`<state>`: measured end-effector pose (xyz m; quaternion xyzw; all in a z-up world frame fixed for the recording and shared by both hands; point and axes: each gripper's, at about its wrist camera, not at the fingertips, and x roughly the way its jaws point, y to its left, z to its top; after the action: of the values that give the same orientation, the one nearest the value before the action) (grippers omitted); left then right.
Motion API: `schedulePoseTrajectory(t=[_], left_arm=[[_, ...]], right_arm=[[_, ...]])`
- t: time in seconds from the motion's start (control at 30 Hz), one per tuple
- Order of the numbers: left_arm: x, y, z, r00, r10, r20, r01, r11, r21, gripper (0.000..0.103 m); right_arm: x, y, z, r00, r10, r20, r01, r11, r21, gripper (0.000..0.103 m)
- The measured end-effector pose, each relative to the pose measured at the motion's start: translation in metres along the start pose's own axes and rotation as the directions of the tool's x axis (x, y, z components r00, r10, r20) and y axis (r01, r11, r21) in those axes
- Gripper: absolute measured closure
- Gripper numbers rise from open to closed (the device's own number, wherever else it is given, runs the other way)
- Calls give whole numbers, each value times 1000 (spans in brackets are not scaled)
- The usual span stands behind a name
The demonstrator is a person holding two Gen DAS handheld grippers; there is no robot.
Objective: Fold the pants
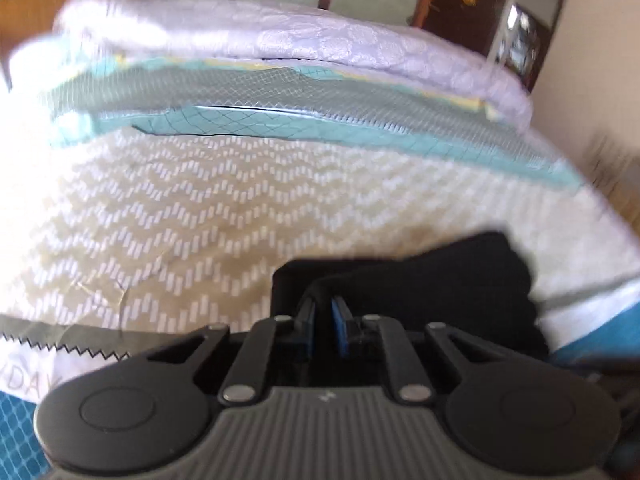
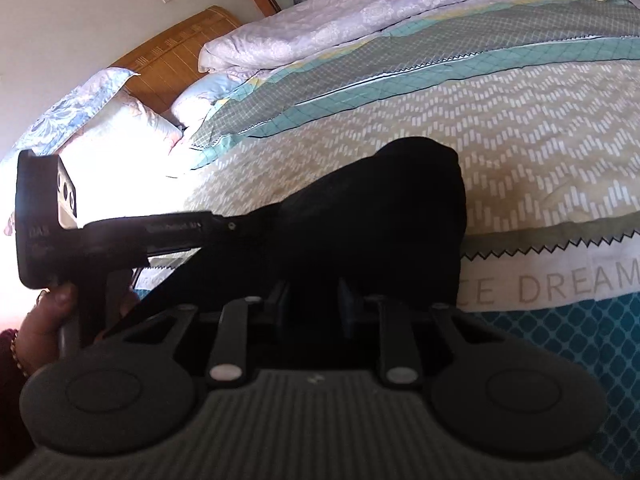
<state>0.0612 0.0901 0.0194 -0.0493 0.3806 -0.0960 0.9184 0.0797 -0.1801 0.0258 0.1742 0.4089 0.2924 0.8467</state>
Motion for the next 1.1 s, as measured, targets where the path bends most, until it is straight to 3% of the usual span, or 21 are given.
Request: schedulePoseTrajectory(t=[0.07,0.13,0.23,0.37,0.47,0.6,0.67,0.73,0.87,0.97,1.1], left_arm=[[-2,-3,-4,999,30,30,-30,1000,4,89],[-12,1,2,1000,12,15,-12,1000,-24,86],[-41,12,7,999,3,32,-2,1000,-29,67],[-94,33,6,994,-20,110,30,996,-87,67],[-126,34,2,982,-121,146,140,982,-129,68],[-148,9,-11,943,-298,151,310,949,-65,68],[-145,-3,-22,931,-349,108,355,934,-34,68],[-132,-10,-33,936,-348,44,349,937,-16,71],[-98,-3,-55,956,-273,-102,269,962,-55,76],[-99,2,-64,958,-271,-93,268,962,-49,76],[-114,-1,-58,959,-267,-94,267,964,-12,75]], right_arm=[[6,0,0,1000,-8,-1,8,1000,-5,76],[7,6,0,999,-32,3,32,998,-45,75],[-1,11,-2,999,-41,22,43,995,-86,73],[-36,11,-5,995,-5,103,10,999,-52,68],[-61,11,-15,991,42,128,-36,998,-54,68],[-76,18,-35,992,43,120,-33,995,-90,68],[-77,22,-42,993,49,108,-38,994,-101,68],[-74,25,-46,994,70,88,-60,992,-113,68],[-58,23,-49,997,60,38,-56,993,-100,70],[-38,13,-56,998,56,-37,-58,997,-55,82],[-35,10,-59,997,61,-47,-63,998,-29,80]])
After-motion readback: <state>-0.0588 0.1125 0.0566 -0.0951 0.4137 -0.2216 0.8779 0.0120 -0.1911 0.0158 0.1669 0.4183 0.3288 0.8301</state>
